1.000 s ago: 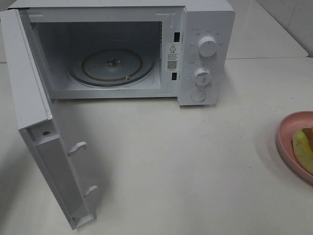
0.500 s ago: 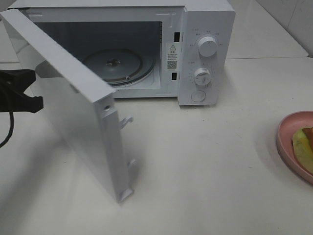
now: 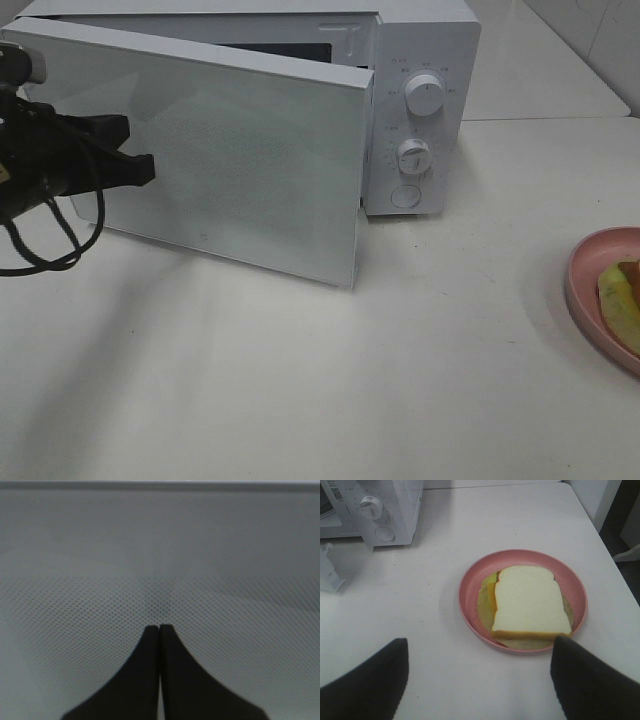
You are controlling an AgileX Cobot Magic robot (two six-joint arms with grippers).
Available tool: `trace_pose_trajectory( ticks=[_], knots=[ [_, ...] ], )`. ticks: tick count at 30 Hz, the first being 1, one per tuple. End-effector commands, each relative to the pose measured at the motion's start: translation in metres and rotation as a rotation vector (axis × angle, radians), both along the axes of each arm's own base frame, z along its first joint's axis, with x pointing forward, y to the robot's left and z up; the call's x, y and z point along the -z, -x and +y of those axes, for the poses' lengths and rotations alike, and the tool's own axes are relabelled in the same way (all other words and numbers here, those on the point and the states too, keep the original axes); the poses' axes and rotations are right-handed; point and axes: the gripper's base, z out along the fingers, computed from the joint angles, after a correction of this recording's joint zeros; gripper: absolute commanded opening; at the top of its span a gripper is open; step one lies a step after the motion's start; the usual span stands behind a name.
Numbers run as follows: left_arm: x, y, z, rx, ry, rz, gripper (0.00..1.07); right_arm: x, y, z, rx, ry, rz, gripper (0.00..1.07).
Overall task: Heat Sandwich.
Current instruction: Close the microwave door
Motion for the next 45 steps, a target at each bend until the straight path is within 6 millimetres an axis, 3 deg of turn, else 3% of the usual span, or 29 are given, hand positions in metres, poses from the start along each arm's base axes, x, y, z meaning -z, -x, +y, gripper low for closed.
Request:
trace_pose_trajectory(
  ticks=[1, 9, 24, 34, 45],
  knots=[
    [0.000, -0.006, -0.015, 0.001, -0.001, -0.017, 0.00, -0.001, 0.003, 0.000, 0.001, 0.008, -0.036, 0.75],
    [0.005, -0.019, -0.052, 0.048, -0.034, -0.036, 0.00, -0.001, 0.003, 0.000, 0.001, 0.008, -0.036, 0.75],
    [0.007, -0.053, -0.102, 0.084, -0.026, -0.016, 0.00, -0.001, 0.003, 0.000, 0.001, 0.008, -0.036, 0.75],
    [-0.004, -0.077, -0.122, 0.086, 0.013, -0.047, 0.00, -0.001, 0.003, 0.000, 0.001, 0.008, -0.036, 0.75],
    [0.000, -0.084, -0.125, 0.075, 0.021, -0.021, 0.00, -0.001, 0.003, 0.000, 0.001, 0.008, -0.036, 0.75]
  ],
)
